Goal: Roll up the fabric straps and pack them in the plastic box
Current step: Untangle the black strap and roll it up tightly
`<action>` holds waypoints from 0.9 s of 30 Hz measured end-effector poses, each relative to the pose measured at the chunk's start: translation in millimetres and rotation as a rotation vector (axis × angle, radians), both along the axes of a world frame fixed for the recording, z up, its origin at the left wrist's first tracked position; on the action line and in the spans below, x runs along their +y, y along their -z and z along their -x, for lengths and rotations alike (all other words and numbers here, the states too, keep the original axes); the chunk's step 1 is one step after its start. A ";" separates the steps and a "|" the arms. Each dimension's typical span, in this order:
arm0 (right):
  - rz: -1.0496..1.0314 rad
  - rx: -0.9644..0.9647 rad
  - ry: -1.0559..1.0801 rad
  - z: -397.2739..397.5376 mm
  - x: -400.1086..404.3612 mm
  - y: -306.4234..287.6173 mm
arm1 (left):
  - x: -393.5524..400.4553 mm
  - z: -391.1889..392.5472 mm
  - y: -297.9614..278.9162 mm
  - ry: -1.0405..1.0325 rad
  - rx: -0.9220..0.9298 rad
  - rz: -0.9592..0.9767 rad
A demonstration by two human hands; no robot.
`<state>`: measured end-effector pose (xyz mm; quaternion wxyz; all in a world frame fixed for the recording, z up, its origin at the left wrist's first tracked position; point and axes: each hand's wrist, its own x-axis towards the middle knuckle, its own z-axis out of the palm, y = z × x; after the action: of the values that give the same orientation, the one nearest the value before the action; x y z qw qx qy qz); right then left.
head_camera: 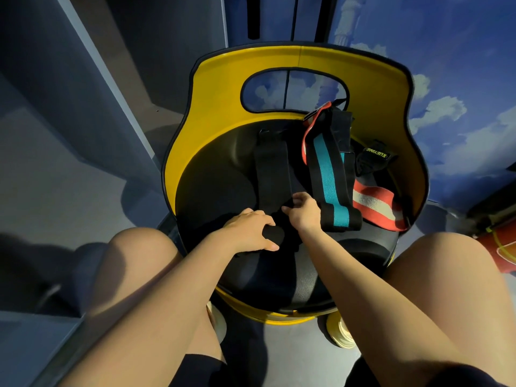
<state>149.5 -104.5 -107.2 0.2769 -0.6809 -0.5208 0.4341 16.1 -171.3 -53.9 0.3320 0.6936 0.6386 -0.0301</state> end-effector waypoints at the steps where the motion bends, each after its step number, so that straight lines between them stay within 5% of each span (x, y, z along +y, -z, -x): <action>1: -0.020 -0.021 -0.003 -0.4 -0.1 2.3 | -0.5 -0.3 0.1 0.001 -0.001 -0.005; 8: -0.116 -0.172 -0.151 -5.1 -1.1 -0.8 | -0.3 0.3 0.6 0.032 -0.011 -0.003; 13: -0.326 -0.345 -0.511 -26.2 -16.3 -22.0 | 3.4 -1.2 -2.7 0.033 -0.013 0.034; 20: -0.221 -0.488 -0.938 -49.1 -22.8 -56.6 | 18.1 0.4 -11.1 0.069 0.005 0.088; 27: -0.214 -0.483 -0.950 -48.9 -22.7 -47.9 | 31.0 8.3 -3.6 0.033 -0.055 0.107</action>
<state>198.4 -127.3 -59.2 -0.0095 -0.4191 -0.8612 0.2875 7.8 -140.3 -50.2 0.3854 0.6860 0.6151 -0.0505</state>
